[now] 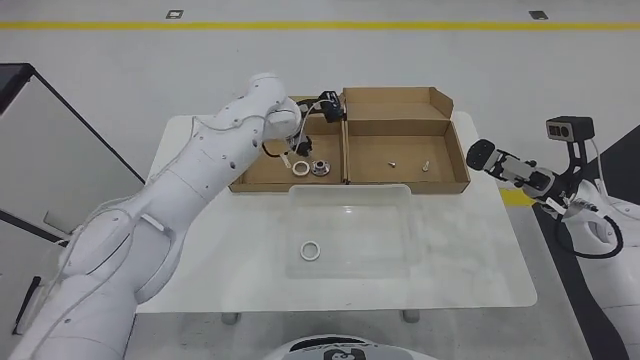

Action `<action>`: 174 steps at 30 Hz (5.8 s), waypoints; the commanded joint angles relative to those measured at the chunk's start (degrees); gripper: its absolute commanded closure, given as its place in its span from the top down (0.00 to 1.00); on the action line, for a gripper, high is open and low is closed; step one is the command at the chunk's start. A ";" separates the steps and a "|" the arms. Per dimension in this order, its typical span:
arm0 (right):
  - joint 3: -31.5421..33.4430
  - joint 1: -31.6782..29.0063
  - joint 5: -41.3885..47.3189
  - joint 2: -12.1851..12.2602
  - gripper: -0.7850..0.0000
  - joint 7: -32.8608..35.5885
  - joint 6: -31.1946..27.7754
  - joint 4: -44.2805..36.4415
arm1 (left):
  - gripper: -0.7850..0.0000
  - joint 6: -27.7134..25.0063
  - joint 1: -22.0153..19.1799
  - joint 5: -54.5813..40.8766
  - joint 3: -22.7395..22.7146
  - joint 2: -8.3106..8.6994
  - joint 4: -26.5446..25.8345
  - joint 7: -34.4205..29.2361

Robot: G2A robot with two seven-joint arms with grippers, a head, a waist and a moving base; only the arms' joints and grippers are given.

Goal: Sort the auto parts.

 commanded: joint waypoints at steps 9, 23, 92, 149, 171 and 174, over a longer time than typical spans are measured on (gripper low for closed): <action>0.00 0.00 0.00 0.00 1.00 0.00 0.00 0.00 | 1.00 1.71 13.43 -2.33 -5.86 12.27 -31.28 -3.90; 0.00 0.00 0.00 0.00 1.00 0.00 0.00 0.00 | 1.00 6.39 -0.92 -24.84 9.20 17.99 -37.34 -8.59; 0.00 0.00 0.00 0.00 1.00 0.00 0.00 0.00 | 0.67 6.91 1.53 -20.96 24.24 7.30 -21.31 -9.12; 0.00 0.00 0.00 0.00 1.00 0.00 0.00 0.00 | 0.37 5.50 3.09 -17.68 24.24 4.53 -15.00 -7.71; 0.00 0.00 0.00 0.00 1.00 0.00 0.00 0.00 | 0.36 5.83 3.69 -17.78 24.24 5.27 -15.98 -8.05; 0.00 0.00 0.00 0.00 1.00 0.00 0.00 0.00 | 0.36 5.65 3.74 -17.79 24.24 5.10 -15.65 -7.87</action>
